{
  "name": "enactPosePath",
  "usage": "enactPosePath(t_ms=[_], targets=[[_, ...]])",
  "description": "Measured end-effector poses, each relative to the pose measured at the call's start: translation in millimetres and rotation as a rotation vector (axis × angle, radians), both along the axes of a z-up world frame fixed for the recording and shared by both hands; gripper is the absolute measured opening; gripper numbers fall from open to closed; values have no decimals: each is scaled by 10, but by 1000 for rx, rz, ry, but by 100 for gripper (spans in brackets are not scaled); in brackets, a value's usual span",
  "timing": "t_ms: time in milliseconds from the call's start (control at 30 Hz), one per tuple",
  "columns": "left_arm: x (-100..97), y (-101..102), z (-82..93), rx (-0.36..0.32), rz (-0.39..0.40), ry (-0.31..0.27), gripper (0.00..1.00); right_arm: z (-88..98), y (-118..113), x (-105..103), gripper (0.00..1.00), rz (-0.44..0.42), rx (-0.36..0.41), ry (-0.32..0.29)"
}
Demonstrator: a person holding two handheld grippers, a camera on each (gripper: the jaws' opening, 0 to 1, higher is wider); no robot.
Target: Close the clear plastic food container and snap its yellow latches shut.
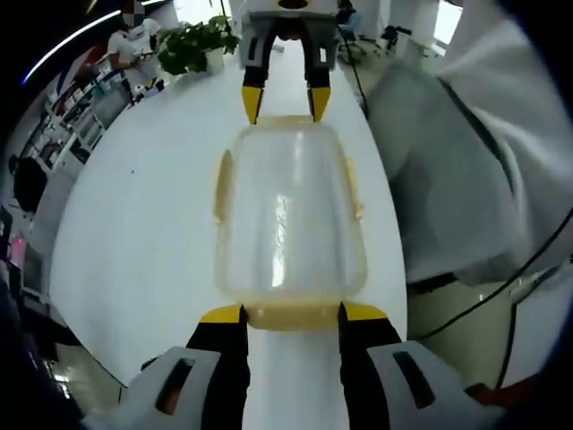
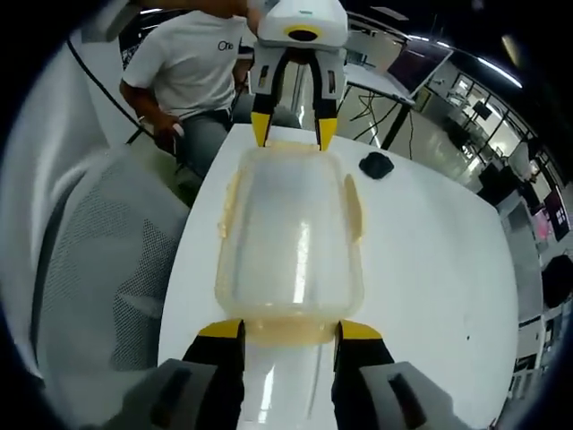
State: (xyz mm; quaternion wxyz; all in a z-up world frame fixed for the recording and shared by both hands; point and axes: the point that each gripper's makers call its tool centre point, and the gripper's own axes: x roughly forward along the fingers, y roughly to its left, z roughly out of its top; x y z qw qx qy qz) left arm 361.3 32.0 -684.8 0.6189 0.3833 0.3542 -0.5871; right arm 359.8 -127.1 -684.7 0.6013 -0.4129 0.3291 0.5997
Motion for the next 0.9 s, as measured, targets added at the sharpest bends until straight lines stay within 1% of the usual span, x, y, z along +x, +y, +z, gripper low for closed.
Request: enactPosePath(t_ms=[33,67,133,200,333,467,667,867,900], targets=[[5,-56,11,0,-4,0,37,11,-84,-2,35,-5,1,1],[8,-110,20,0,-7,0,37,11,-110,-2,35,-9,2,1],[25,-240,30,-3,-10,1,37,-7,-238,5,35,-18,-3,2],[37,-353,22,-3,-18,-5,37,-22,-345,-3,35,-36,-5,23],[45,-561,-3,6,-35,-5,37,-31,-551,-7,35,-41,-21,29],[74,-717,-48,11,-41,5,37,-51,-703,-11,35,-53,-23,34],[42,-898,-125,17,-54,16,37,-125,-915,-47,35,-64,-29,40],[44,-1094,-255,26,-75,21,37,-198,-1096,-88,35,-85,-34,49],[47,-1116,-270,31,-82,14,37,-209,-1118,-96,35,-92,-34,54]])
